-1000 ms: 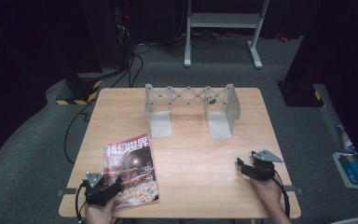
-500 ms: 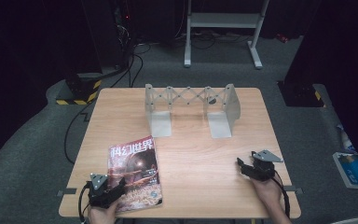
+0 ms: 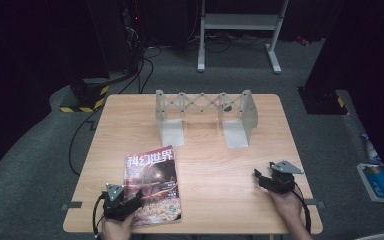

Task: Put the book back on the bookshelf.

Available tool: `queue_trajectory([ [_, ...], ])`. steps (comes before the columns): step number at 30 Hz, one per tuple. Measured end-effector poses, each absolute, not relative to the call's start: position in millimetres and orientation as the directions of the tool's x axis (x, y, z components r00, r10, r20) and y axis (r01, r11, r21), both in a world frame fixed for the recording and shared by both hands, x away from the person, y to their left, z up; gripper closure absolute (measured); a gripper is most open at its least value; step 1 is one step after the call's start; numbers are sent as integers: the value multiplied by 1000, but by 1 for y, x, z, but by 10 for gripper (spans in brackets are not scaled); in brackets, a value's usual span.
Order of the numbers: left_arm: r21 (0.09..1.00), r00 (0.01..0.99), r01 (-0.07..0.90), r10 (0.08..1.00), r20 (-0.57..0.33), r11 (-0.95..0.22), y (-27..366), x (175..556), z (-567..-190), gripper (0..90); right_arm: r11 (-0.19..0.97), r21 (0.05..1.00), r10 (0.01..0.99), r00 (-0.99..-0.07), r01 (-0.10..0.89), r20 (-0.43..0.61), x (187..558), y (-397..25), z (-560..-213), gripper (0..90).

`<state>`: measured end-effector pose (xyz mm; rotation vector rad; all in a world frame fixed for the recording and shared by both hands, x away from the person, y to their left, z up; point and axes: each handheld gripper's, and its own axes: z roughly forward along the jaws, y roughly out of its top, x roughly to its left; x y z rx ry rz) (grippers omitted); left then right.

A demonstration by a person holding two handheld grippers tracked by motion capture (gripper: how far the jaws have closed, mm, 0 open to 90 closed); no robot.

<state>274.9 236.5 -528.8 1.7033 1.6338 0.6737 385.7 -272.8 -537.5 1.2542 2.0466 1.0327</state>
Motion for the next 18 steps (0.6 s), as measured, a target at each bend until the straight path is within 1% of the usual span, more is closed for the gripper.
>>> queue_trajectory([
  [18, 748, 119, 663, 989, -84, -16, 216, 286, -526, 281, 286, 819, 898, -438, 498, -47, 385, -273, -538, 294],
])
